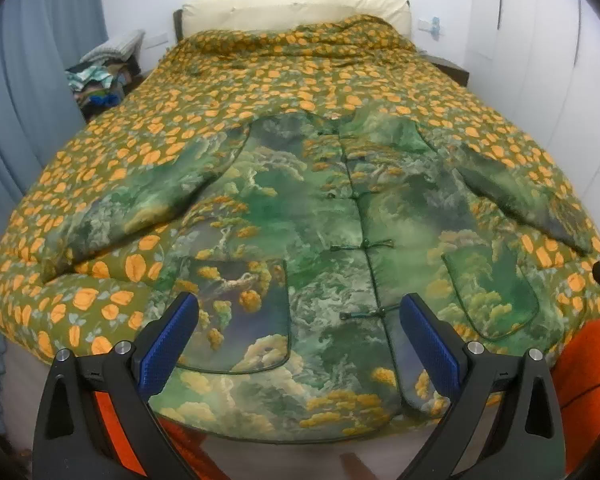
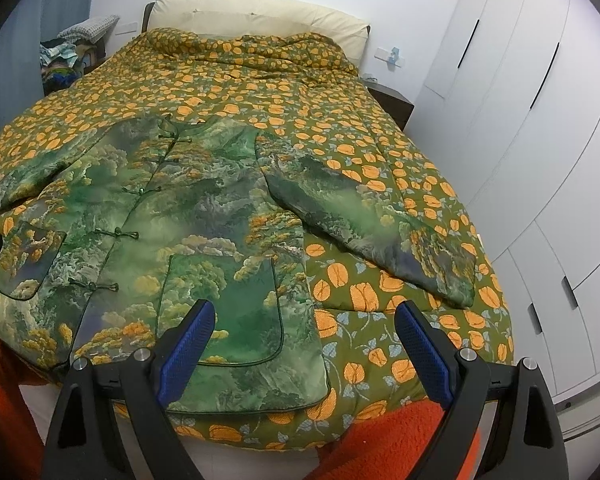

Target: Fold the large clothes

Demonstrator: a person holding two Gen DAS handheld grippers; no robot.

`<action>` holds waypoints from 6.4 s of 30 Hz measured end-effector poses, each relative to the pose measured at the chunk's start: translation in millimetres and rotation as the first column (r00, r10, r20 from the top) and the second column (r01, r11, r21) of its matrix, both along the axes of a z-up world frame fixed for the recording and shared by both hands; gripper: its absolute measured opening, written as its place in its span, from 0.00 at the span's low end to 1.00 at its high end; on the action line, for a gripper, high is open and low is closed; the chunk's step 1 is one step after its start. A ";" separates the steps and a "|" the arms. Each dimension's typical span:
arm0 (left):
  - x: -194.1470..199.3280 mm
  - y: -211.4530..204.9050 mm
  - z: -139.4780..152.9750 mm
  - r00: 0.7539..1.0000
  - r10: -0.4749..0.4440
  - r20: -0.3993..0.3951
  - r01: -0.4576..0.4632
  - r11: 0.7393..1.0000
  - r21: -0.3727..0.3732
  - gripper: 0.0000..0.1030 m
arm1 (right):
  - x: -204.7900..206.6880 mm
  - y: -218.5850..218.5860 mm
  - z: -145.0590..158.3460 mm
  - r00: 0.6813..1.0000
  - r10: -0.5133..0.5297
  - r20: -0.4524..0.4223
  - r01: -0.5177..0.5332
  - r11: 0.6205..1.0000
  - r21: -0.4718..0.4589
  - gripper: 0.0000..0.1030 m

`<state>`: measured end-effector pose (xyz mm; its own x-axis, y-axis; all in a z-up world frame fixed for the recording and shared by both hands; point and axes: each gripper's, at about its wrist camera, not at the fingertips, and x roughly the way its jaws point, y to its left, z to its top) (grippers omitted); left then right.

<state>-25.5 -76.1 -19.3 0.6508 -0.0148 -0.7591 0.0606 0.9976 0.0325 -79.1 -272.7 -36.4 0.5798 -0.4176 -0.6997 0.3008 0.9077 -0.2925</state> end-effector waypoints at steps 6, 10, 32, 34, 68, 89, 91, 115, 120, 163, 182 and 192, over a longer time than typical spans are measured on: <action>0.0 0.7 0.9 1.000 0.005 0.004 -0.005 1.000 0.006 0.98 | -0.2 -2.5 -1.9 1.000 -0.001 -0.005 0.001 1.000 0.007 0.88; 0.1 0.8 2.5 1.000 0.009 0.014 -0.009 1.000 0.009 0.98 | -0.2 -4.0 -2.1 1.000 0.000 0.002 0.000 1.000 0.021 0.88; 2.8 -1.8 -4.0 1.000 0.014 -0.003 -0.014 0.998 0.061 0.98 | -1.1 -50.0 -14.7 0.995 -0.071 0.067 0.058 0.983 0.174 0.88; 2.9 -2.2 -3.4 1.000 0.017 0.000 -0.017 0.998 0.064 0.98 | -2.3 -61.9 -15.3 0.991 -0.099 0.086 0.081 0.978 0.195 0.88; 6.3 0.9 -16.9 0.995 0.079 -0.056 -0.071 0.989 0.126 0.98 | 1.9 -382.9 -157.8 0.592 -0.806 0.012 0.344 0.267 0.900 0.71; 1.7 11.7 -21.6 0.996 0.079 -0.034 -0.078 0.996 0.046 0.98 | 226.1 -79.6 104.0 0.884 0.162 0.438 -0.320 0.893 0.315 0.15; 0.1 18.3 -20.6 0.995 0.099 -0.033 -0.097 0.994 0.041 0.98 | 256.1 -32.9 83.1 0.887 0.232 0.399 -0.367 0.879 0.305 0.15; 6.3 16.3 -35.5 0.996 0.055 -0.063 -0.053 0.998 0.029 0.98 | 92.6 -26.8 -101.4 0.928 0.361 -0.090 -0.290 0.853 0.434 0.65; 14.2 18.6 -16.5 0.999 0.048 -0.021 -0.048 0.999 -0.016 0.98 | 44.5 -22.7 -28.0 0.968 0.233 0.090 -0.248 0.934 0.256 0.79; 9.6 6.7 -10.0 0.999 0.020 -0.032 -0.018 0.999 0.041 0.98 | 36.5 26.5 -4.0 0.993 0.116 0.020 -0.116 0.993 -0.008 0.88; 28.4 43.1 -5.5 0.996 0.088 -0.017 -0.087 0.994 0.062 0.98 | 37.0 36.3 -9.6 0.988 0.156 0.016 -0.157 0.987 0.046 0.88; 106.3 232.1 -40.4 0.894 0.417 -0.162 -0.442 0.880 -0.176 0.99 | 38.8 35.7 -13.7 0.988 0.152 -0.003 -0.151 0.987 0.056 0.88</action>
<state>80.8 156.0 -59.7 0.5364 0.0850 -0.8397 -0.3848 0.9101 -0.1536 -40.2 -237.0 -50.1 0.6283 -0.2856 -0.7236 0.1569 0.9576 -0.2417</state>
